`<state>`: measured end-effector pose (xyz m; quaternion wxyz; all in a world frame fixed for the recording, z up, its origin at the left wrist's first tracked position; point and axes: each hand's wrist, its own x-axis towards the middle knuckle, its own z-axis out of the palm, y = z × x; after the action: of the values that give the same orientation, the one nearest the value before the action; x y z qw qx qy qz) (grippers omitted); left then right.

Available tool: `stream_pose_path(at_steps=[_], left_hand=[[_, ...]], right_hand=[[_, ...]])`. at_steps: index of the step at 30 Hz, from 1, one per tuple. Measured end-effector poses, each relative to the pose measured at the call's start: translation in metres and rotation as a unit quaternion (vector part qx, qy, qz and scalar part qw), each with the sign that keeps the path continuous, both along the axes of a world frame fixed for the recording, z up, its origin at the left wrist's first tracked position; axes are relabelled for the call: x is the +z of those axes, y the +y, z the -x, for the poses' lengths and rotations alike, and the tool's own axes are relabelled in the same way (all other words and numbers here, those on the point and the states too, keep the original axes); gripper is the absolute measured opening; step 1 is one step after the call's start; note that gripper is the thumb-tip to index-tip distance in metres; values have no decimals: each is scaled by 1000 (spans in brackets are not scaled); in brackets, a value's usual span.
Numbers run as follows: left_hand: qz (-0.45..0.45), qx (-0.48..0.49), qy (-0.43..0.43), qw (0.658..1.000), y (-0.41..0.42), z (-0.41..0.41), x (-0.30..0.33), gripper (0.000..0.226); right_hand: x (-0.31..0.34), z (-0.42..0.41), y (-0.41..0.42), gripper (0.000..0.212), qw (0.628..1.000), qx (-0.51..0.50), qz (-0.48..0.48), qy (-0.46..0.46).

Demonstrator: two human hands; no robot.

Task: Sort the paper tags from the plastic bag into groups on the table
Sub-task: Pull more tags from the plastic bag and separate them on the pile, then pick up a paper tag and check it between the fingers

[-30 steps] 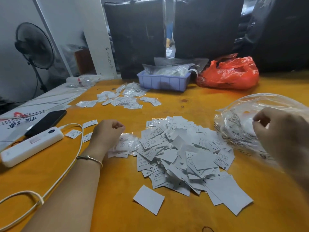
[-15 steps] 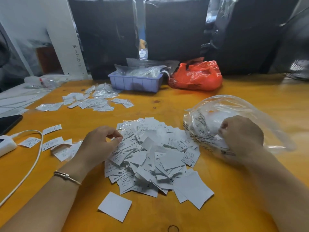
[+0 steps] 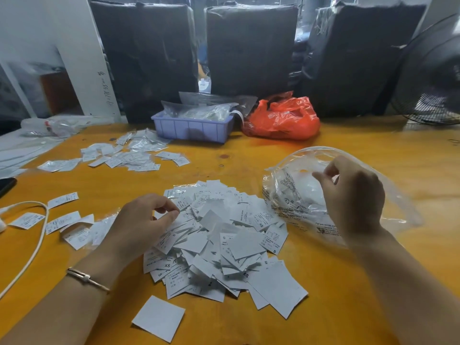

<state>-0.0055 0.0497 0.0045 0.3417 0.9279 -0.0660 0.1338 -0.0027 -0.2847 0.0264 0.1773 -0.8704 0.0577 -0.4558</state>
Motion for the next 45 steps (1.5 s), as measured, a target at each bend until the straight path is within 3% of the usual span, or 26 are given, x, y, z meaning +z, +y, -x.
stream_pose_path(at_steps=[3,5,8,9,11,14,16,19,22,24,27,28,31,33,41,45], left_hand=[[13,-9,-11,1000,-6,4,2,8],[20,-21,-26,999,-11,7,4,10],[70,-54,-36,995,-21,12,7,4],[88,-74,-30,993,-25,14,9,12],[117,-120,-1,986,-31,18,12,31],[164,-187,80,965,-41,24,14,45],[179,-221,116,952,-45,26,14,41],[191,-235,103,948,-48,26,14,21],[241,-216,95,941,-46,26,13,17],[250,-204,90,942,-43,25,14,17],[266,-163,75,947,-36,22,14,23],[274,-146,69,948,-34,21,14,27],[290,-116,58,948,-30,20,13,34],[289,-114,62,949,-30,20,13,33],[260,-129,86,953,-33,21,14,19],[250,-123,90,956,-32,20,13,20]], right_hand=[[5,7,12,19,993,70,-72,-61],[5,12,26,12,964,191,-179,-54],[1,22,52,5,854,377,-353,59],[-3,25,61,7,819,413,-380,118],[-12,32,77,9,776,459,-374,219],[-18,39,92,10,751,499,-333,275],[-18,41,96,8,750,508,-312,288],[-17,43,96,5,750,505,-308,298],[-16,42,94,16,744,497,-334,295],[-16,39,91,19,765,472,-336,282],[-19,34,82,21,876,371,-153,269],[-19,33,80,27,895,343,-72,274],[-22,29,79,49,886,330,63,320],[-26,27,82,53,876,325,105,340],[-29,27,84,23,889,336,32,308],[-25,28,87,17,880,371,-79,288]])
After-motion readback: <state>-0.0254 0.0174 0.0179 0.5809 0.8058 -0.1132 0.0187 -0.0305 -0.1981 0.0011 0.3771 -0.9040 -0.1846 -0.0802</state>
